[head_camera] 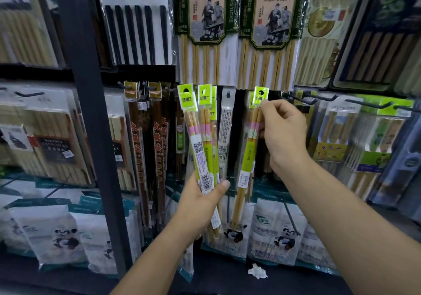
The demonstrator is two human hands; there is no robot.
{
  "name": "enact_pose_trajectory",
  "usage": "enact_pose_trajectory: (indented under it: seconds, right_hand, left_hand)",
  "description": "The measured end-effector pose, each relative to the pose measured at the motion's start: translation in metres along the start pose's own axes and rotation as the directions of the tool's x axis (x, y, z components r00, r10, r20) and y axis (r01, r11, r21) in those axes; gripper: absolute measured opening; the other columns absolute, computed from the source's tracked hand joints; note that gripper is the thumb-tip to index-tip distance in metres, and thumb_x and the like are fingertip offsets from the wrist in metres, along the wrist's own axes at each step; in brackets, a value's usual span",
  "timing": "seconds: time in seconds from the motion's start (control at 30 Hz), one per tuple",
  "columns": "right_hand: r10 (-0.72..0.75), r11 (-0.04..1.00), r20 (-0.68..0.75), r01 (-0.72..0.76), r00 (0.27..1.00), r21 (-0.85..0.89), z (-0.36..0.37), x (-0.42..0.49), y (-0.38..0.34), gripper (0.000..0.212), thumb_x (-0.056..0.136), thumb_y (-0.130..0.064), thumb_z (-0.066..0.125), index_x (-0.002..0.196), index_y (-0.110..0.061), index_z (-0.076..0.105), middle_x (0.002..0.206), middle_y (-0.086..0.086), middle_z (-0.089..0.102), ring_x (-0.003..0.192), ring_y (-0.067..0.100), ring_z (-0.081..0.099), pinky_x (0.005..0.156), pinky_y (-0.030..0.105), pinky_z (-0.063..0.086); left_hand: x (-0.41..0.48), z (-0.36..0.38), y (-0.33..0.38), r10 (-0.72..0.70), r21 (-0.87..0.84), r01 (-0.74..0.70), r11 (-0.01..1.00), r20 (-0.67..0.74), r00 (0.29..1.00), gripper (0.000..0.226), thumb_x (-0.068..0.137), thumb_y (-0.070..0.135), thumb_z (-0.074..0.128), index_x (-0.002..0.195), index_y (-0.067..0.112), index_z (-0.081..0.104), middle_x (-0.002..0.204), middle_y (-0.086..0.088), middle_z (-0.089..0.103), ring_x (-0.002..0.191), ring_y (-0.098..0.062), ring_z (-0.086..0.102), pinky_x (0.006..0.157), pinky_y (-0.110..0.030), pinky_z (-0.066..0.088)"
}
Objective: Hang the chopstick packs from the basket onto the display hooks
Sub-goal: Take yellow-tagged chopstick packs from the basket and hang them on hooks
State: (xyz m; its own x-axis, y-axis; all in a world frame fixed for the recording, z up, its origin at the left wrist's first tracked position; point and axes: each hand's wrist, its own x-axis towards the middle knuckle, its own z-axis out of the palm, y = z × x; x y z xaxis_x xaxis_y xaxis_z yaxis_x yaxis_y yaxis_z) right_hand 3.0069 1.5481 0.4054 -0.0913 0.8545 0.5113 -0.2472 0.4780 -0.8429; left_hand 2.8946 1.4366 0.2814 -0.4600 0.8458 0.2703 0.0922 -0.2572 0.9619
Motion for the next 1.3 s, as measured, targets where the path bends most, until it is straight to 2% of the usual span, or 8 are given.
enact_pose_trajectory:
  seconds: [0.2,0.33,0.53,0.67,0.87,1.03,1.13,1.3]
  right_hand:
    - [-0.009,0.999,-0.012,0.008,1.000,-0.052,-0.002,0.005,0.010,0.034,0.100,-0.025,0.062,0.069,-0.013,0.065,0.057,-0.005,0.055,0.053,0.007,0.051,0.054,0.022,0.045]
    - [-0.024,0.988,-0.026,0.020,0.999,-0.151,0.000,0.014,0.017,0.033,0.098,-0.029,0.062,0.076,-0.005,0.067,0.062,-0.002,0.054,0.061,0.008,0.050,0.064,0.027,0.047]
    - [0.042,0.971,-0.025,-0.047,0.999,-0.235,-0.003,0.018,0.031,0.039,0.099,-0.033,0.062,0.067,-0.013,0.065,0.049,-0.014,0.053,0.053,0.000,0.051,0.056,0.006,0.044]
    - [0.038,0.965,-0.046,-0.049,0.998,-0.257,-0.005,0.016,0.033,0.031,0.098,-0.036,0.065,0.080,-0.012,0.071,0.068,-0.002,0.066,0.065,0.004,0.058,0.064,0.018,0.046]
    - [0.031,0.969,-0.078,-0.049,0.996,-0.242,-0.005,0.007,0.028,0.026,0.097,-0.033,0.066,0.077,-0.017,0.065,0.054,-0.019,0.059,0.053,-0.006,0.053,0.055,0.010,0.041]
    - [0.095,0.993,0.156,-0.082,0.983,-0.087,-0.003,-0.016,0.017,0.026,0.100,-0.036,0.061,0.085,-0.019,0.075,0.077,-0.005,0.073,0.063,0.001,0.060,0.064,0.024,0.043]
    - [0.021,0.998,0.198,-0.008,0.980,-0.067,0.000,-0.021,0.009,0.020,0.101,-0.034,0.061,0.087,-0.025,0.073,0.069,-0.012,0.068,0.066,0.002,0.062,0.064,0.023,0.046]
    - [0.027,0.999,0.195,-0.022,0.980,-0.024,0.000,-0.019,0.003,0.028,0.102,-0.027,0.060,0.076,-0.022,0.069,0.063,-0.012,0.057,0.061,0.004,0.057,0.058,0.024,0.045]
  left_hand:
    - [0.001,-0.004,0.001,-0.009,-0.089,0.011,0.996,0.021,1.000,0.013,0.098,0.021,0.069,0.109,0.022,0.063,0.090,-0.005,0.062,0.065,-0.027,0.065,0.061,-0.030,0.057]
    - [0.001,-0.002,0.001,-0.001,-0.075,0.003,0.997,0.028,1.000,0.016,0.095,0.017,0.073,0.108,0.020,0.063,0.090,-0.012,0.063,0.065,-0.028,0.065,0.060,-0.032,0.058]
    - [0.000,-0.003,0.004,0.008,-0.038,-0.005,0.999,0.074,0.997,0.024,0.093,0.008,0.073,0.110,0.015,0.058,0.094,-0.024,0.067,0.065,-0.021,0.068,0.061,-0.030,0.059]
    - [-0.001,-0.003,0.006,0.024,-0.043,-0.020,0.999,0.088,0.996,0.027,0.092,0.004,0.073,0.111,0.014,0.056,0.086,-0.014,0.069,0.067,-0.015,0.070,0.061,-0.029,0.060]
    - [-0.002,-0.001,0.009,0.050,-0.046,-0.047,0.998,0.074,0.996,0.027,0.095,0.004,0.070,0.114,0.015,0.055,0.097,-0.027,0.066,0.068,-0.013,0.069,0.059,-0.028,0.060]
    - [-0.001,-0.002,0.004,0.054,-0.044,-0.051,0.998,0.087,0.995,0.023,0.096,0.005,0.068,0.113,0.014,0.056,0.085,-0.007,0.068,0.074,-0.015,0.071,0.061,-0.034,0.062]
    - [-0.001,0.000,0.002,0.056,-0.005,-0.056,0.998,0.124,0.991,0.022,0.097,0.005,0.068,0.112,0.015,0.056,0.079,0.006,0.071,0.075,-0.015,0.072,0.060,-0.033,0.061]
    - [-0.003,0.000,0.003,0.023,-0.057,-0.016,0.998,0.125,0.992,0.022,0.095,0.021,0.069,0.110,0.010,0.058,0.080,-0.002,0.074,0.070,-0.016,0.073,0.060,-0.029,0.060]
